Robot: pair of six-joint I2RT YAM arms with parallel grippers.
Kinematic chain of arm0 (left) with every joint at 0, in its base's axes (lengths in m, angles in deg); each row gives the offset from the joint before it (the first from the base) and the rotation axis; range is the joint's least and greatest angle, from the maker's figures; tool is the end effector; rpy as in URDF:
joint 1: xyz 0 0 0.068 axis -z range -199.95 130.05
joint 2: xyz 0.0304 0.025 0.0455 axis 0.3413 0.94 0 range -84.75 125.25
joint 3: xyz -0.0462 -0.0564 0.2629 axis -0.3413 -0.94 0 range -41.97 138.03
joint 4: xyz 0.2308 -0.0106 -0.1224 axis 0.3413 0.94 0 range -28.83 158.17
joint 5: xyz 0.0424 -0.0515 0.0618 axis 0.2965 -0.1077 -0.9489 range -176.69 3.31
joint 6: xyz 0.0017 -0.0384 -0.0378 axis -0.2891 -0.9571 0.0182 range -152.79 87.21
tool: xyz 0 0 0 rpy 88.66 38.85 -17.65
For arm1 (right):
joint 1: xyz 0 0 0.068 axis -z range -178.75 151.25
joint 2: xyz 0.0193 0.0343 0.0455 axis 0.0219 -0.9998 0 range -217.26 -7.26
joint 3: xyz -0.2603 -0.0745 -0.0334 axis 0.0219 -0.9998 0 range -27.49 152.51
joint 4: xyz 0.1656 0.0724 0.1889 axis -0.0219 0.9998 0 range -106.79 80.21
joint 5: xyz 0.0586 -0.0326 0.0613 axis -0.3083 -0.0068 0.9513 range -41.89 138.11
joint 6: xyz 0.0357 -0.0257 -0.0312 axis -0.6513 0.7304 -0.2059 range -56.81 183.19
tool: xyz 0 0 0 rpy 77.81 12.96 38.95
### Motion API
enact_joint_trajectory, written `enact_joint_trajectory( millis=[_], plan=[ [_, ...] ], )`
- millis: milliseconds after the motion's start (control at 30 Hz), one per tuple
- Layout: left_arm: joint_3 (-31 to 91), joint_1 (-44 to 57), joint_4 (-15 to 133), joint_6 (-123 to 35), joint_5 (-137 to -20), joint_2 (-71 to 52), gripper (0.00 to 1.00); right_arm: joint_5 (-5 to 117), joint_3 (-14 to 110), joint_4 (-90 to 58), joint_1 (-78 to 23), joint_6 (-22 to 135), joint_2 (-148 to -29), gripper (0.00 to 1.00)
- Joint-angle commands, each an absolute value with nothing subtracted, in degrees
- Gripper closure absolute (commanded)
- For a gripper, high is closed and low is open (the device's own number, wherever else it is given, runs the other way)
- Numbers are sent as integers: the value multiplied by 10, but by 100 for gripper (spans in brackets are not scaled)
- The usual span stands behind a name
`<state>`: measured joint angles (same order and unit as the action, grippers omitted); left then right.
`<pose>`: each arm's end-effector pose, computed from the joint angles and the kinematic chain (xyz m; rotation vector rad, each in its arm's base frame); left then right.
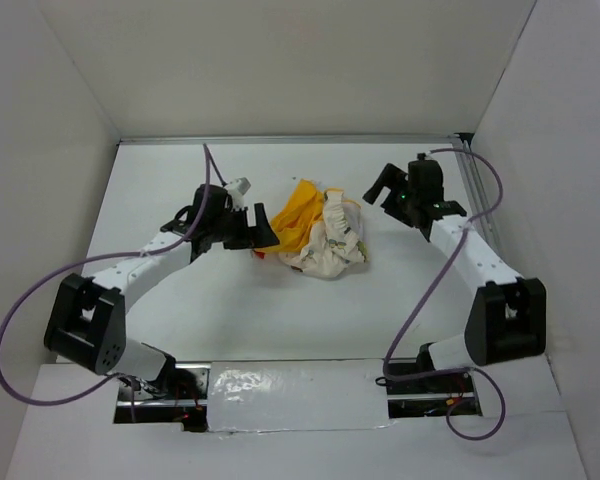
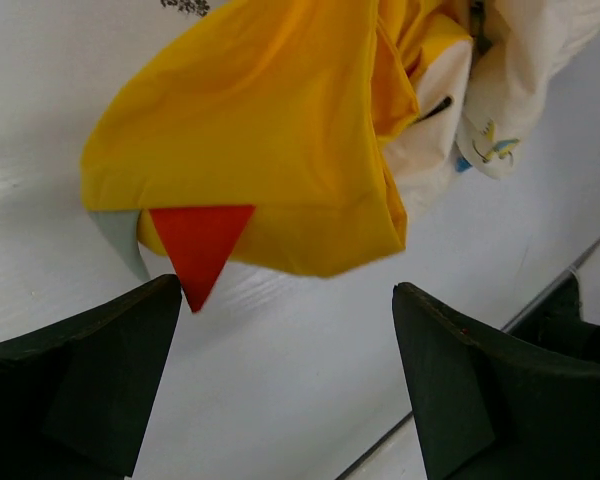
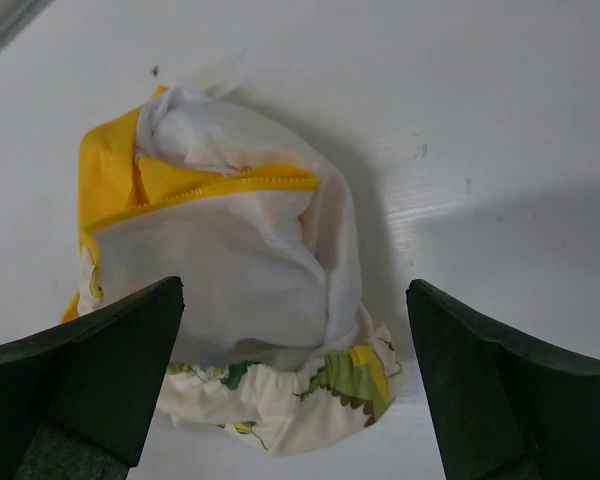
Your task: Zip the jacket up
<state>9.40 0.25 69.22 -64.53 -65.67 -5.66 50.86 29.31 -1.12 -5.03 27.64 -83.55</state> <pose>0.2788 -0.1163 0.2492 -0.0139 2.2973 -0.8942 0.2959 0.0343 0.2816 0.5345 2.1567 0.4611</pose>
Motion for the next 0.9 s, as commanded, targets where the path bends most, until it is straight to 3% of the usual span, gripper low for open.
enact_joint_trajectory(
  millis=[0, 133, 233, 267, 300, 367, 400, 433, 600, 833, 867],
  plan=[
    [147, 35, 693, -636, -723, -9, 1, 537, 365, -10, -89, 331, -896, 0],
    [215, 54, 719, -637, -763, 78, 3, 508, 397, -17, -167, 374, -953, 0],
    [253, 55, 740, -650, -796, 120, 35, 490, 426, -21, -192, 388, -992, 0],
    [260, 56, 758, -657, -807, 126, 60, 492, 448, -16, -197, 390, -1016, 0],
    [265, 55, 765, -666, -818, 130, 70, 493, 458, -13, -198, 388, -1030, 1],
    [271, 54, 771, -670, -834, 129, 81, 526, 477, -13, -201, 397, -1057, 15],
    [275, 50, 771, -669, -833, 129, 82, 534, 501, -5, -201, 391, -1082, 34],
    [285, 48, 775, -671, -834, 127, 86, 537, 513, 10, -200, 388, -1094, 46],
    [331, 40, 813, -685, -840, 141, 100, 537, 514, 10, -216, 388, -1070, 46],
    [297, 40, 813, -704, -855, 122, 100, 537, 514, 10, -240, 388, -978, 46],
    [287, 40, 814, -708, -862, 117, 100, 510, 445, -13, -240, 392, -967, 14]
  ],
)
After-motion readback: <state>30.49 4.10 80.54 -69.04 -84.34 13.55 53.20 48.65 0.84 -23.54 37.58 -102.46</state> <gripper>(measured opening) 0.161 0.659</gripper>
